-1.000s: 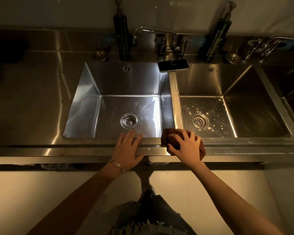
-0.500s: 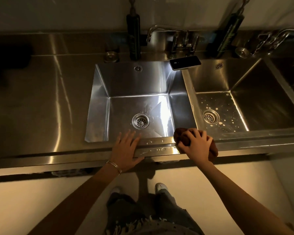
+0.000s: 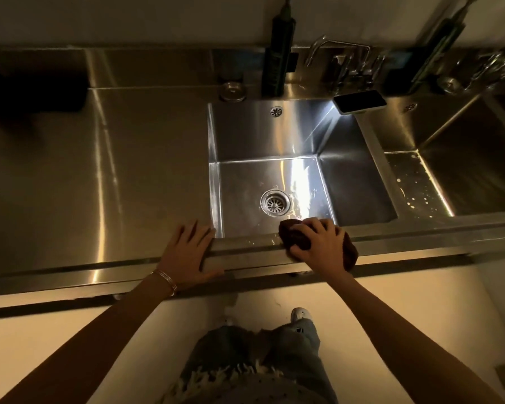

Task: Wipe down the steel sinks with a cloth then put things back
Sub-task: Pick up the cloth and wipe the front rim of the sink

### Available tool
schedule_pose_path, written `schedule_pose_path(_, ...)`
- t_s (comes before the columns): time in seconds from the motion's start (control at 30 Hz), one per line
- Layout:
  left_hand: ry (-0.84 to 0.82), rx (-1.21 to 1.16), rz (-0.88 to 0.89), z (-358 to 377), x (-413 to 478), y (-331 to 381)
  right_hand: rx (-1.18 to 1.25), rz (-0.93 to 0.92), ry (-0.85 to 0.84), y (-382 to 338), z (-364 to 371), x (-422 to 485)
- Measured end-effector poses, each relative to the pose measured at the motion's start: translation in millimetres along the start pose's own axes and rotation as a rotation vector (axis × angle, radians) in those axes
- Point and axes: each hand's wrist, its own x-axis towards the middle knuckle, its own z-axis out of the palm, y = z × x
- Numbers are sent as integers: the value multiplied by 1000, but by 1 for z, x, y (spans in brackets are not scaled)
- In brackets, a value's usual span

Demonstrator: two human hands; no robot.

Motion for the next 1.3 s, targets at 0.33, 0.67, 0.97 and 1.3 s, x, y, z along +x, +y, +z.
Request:
schedule_pose_path(0.33, 7, -36, -22, 20, 3, -7, 15, 68, 80, -60, 16, -4)
schedule_pose_path(0.67, 58, -7, -18, 27, 3, -10, 2, 156, 118, -26, 5, -11)
schedule_pose_path(0.97, 66, -22, -39, 28, 2, -9, 15, -84, 72, -74, 17, -4)
schedule_pose_path(1.3, 94, -12, -26, 33, 3, -10, -16, 45, 82, -85, 19, -10)
